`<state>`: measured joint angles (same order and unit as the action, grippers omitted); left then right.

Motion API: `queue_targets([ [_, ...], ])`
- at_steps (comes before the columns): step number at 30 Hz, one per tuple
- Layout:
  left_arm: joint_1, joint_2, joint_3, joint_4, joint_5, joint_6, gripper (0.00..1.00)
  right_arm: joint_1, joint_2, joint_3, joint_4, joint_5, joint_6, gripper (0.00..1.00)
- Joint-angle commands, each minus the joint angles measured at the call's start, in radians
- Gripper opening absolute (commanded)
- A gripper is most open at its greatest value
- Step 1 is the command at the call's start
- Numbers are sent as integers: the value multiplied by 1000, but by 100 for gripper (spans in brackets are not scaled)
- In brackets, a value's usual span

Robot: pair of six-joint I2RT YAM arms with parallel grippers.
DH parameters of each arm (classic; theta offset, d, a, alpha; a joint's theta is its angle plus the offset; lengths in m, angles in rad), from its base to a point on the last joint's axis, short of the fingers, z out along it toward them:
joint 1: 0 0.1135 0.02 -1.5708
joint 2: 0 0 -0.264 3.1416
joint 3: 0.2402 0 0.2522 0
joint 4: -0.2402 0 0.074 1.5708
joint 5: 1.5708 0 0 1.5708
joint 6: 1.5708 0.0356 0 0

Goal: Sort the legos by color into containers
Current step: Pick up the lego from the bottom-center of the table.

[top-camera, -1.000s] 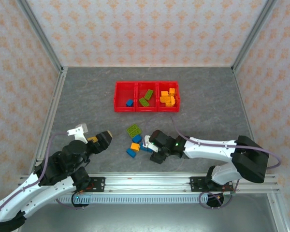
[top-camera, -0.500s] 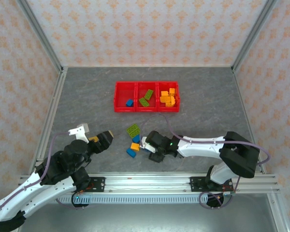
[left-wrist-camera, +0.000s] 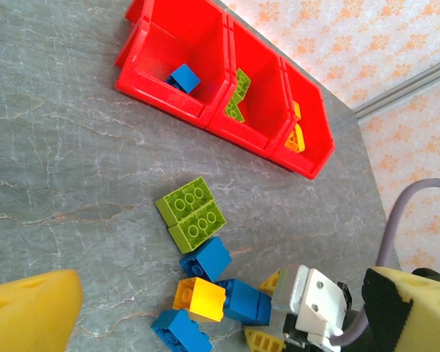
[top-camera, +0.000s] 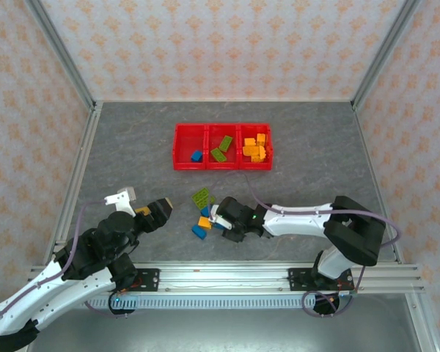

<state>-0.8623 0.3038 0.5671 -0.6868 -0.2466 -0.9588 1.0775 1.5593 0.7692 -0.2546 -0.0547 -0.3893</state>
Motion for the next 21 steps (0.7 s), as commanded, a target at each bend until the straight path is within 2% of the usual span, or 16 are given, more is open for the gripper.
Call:
queue_targets([
  [1, -1, 5, -7, 14, -13, 20, 99, 4, 18, 39, -21, 59, 11, 40],
  [6, -1, 7, -6, 12, -20, 14, 99, 3, 10, 48, -63, 89, 3, 11],
  [7, -1, 6, -6, 10, -20, 14, 99, 3, 6, 54, -76, 94, 5, 9],
  [21, -1, -1, -2, 4, -31, 8, 99, 3, -95, 130, -243, 183, 71, 5],
])
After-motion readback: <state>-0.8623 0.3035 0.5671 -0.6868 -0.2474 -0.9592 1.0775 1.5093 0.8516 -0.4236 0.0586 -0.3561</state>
